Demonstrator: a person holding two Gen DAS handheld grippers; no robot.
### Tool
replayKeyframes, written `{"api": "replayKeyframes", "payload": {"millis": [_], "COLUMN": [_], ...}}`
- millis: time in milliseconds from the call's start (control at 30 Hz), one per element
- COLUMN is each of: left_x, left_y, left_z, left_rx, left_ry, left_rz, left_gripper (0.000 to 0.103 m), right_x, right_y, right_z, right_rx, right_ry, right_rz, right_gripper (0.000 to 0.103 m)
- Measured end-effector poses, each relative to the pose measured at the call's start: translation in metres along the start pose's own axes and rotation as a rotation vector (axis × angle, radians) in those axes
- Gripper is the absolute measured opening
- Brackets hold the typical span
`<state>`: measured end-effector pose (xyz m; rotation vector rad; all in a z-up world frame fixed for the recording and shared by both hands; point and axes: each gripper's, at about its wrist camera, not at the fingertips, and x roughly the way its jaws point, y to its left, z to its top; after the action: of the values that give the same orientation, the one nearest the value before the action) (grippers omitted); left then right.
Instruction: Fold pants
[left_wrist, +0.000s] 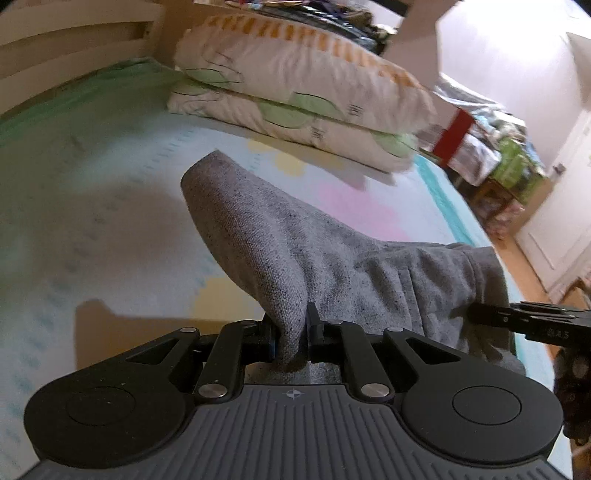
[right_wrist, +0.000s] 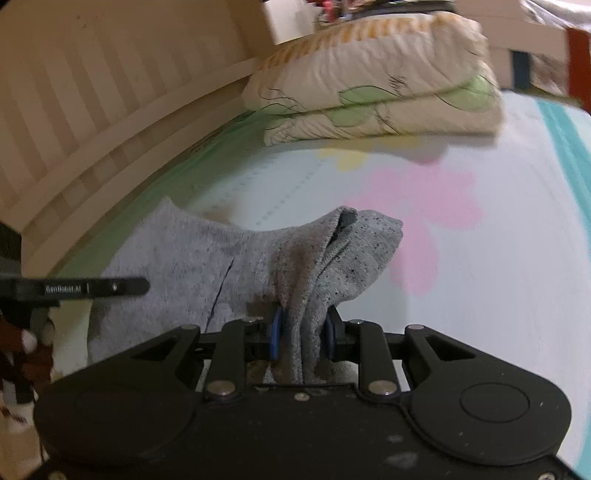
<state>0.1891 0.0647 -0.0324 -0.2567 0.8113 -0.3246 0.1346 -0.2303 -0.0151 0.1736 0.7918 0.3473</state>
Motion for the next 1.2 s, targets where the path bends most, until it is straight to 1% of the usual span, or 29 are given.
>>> {"api": "replayKeyframes", "payload": {"millis": [100,167,233,300,333,367,400,433,467,500,533,567,667,700,767,833,867,933,967,1000,1067,1133,1167,1200], "left_x": [0.025,0.041,0.063,0.083,0.092,0.097,0.099,0.097,0.095,0.092,0.088,0.083,0.061,0.051,0.037,0.026,0.023,0.021,0.024,0.028,0.044,0.058,0.060,0.059], "left_y": [0.020,0.030,0.037,0.050,0.056,0.063,0.069,0.071,0.071,0.068,0.065,0.061,0.046,0.040,0.029,0.016,0.010,-0.004,-0.011,-0.016,-0.022,-0.021,-0.020,-0.020], "left_z": [0.013,0.016,0.014,0.007,0.002,-0.003,-0.009,-0.013,-0.016,-0.017,-0.018,-0.018,-0.017,-0.017,-0.018,-0.024,-0.029,-0.041,-0.043,-0.050,-0.057,-0.068,-0.074,-0.076], "left_rx": [-0.057,-0.055,-0.044,-0.056,-0.073,-0.095,-0.123,-0.134,-0.127,-0.104,-0.076,-0.052,-0.020,-0.014,0.006,0.040,0.062,0.112,0.135,0.159,0.177,0.167,0.163,0.171], "left_ry": [0.029,0.050,0.077,0.112,0.119,0.113,0.096,0.074,0.058,0.052,0.044,0.031,-0.025,-0.050,-0.087,-0.115,-0.126,-0.128,-0.119,-0.095,-0.035,0.022,0.027,0.011], "left_rz": [0.022,0.043,0.066,0.114,0.142,0.143,0.135,0.128,0.126,0.133,0.148,0.165,0.217,0.219,0.211,0.194,0.186,0.164,0.156,0.146,0.140,0.139,0.138,0.140], "left_gripper": [0.013,0.013,0.015,0.017,0.028,0.034,0.035,0.035,0.036,0.036,0.036,0.036,0.034,0.034,0.034,0.034,0.034,0.034,0.034,0.034,0.034,0.034,0.035,0.035], "right_x": [0.039,0.066,0.094,0.122,0.139,0.153,0.166,0.171,0.170,0.169,0.167,0.165,0.154,0.147,0.131,0.106,0.095,0.078,0.073,0.069,0.076,0.089,0.097,0.100], "right_y": [-0.009,-0.015,-0.020,-0.028,-0.033,-0.038,-0.045,-0.052,-0.056,-0.058,-0.057,-0.056,-0.053,-0.051,-0.046,-0.032,-0.024,-0.008,0.001,0.009,0.019,0.015,0.009,0.005], "right_z": [0.032,0.046,0.054,0.056,0.052,0.047,0.041,0.036,0.032,0.029,0.028,0.028,0.031,0.031,0.031,0.026,0.022,0.012,0.006,-0.002,-0.015,-0.027,-0.032,-0.036], "right_rx": [0.000,-0.015,-0.033,-0.052,-0.073,-0.078,-0.061,-0.032,-0.008,-0.005,-0.017,-0.035,-0.055,-0.053,-0.080,-0.129,-0.163,-0.247,-0.303,-0.346,-0.405,-0.406,-0.389,-0.374], "right_ry": [0.030,0.051,0.071,0.098,0.119,0.142,0.161,0.149,0.118,0.104,0.096,0.091,0.083,0.070,0.014,-0.046,-0.071,-0.095,-0.087,-0.067,0.000,0.081,0.132,0.148], "right_rz": [0.009,0.008,0.002,-0.022,-0.054,-0.086,-0.109,-0.104,-0.093,-0.091,-0.089,-0.087,-0.091,-0.103,-0.140,-0.138,-0.133,-0.100,-0.087,-0.089,-0.103,-0.135,-0.143,-0.149], "right_gripper": [0.025,0.025,0.025,0.029,0.031,0.036,0.042,0.044,0.046,0.046,0.046,0.049,0.049,0.050,0.051,0.051,0.050,0.039,0.012,0.003,0.002,0.002,0.001,0.001]}}
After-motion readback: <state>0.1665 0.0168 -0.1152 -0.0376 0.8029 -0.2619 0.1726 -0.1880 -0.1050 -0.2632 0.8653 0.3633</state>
